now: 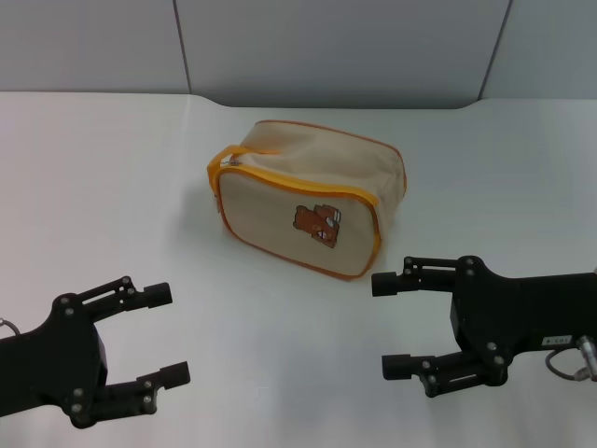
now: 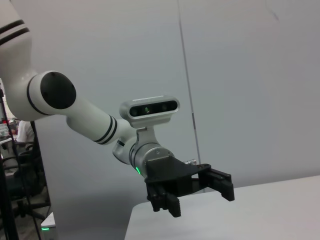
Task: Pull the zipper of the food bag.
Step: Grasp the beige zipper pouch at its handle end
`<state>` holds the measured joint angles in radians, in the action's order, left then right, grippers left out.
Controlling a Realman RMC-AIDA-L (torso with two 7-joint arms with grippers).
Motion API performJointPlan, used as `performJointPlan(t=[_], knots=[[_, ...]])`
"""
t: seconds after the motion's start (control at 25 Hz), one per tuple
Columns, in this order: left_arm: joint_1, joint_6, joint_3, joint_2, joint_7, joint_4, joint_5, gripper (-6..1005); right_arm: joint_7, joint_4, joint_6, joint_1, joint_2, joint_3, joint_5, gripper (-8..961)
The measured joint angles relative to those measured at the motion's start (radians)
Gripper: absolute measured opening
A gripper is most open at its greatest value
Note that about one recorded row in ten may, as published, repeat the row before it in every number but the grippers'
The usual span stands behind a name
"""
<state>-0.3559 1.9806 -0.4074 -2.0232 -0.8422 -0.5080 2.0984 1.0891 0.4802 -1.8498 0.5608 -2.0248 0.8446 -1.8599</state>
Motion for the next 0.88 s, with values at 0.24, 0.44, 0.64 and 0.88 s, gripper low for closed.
performJointPlan(t=[0.24, 0.44, 0.64, 0.88], knots=[[0.004, -0.003, 0.007, -0.005, 0.000, -0.002, 0.000, 810, -0.003, 0.000, 0.008, 0.000, -0.002, 0.000, -0.001, 840], [0.006, -0.050, 0.033, -0.006, 0.011, -0.003, 0.000, 810, -0.004, 0.001, 0.008, 0.000, -0.002, 0.001, 0.000, 840], [-0.040, -0.291, 0.120, -0.018, 0.015, 0.006, -0.002, 809, -0.004, 0.001, 0.008, -0.002, -0.001, 0.001, -0.001, 840], [-0.169, -0.584, 0.097, -0.045, 0.021, 0.026, 0.007, 809, -0.004, 0.003, -0.001, -0.005, 0.000, 0.005, -0.004, 840]])
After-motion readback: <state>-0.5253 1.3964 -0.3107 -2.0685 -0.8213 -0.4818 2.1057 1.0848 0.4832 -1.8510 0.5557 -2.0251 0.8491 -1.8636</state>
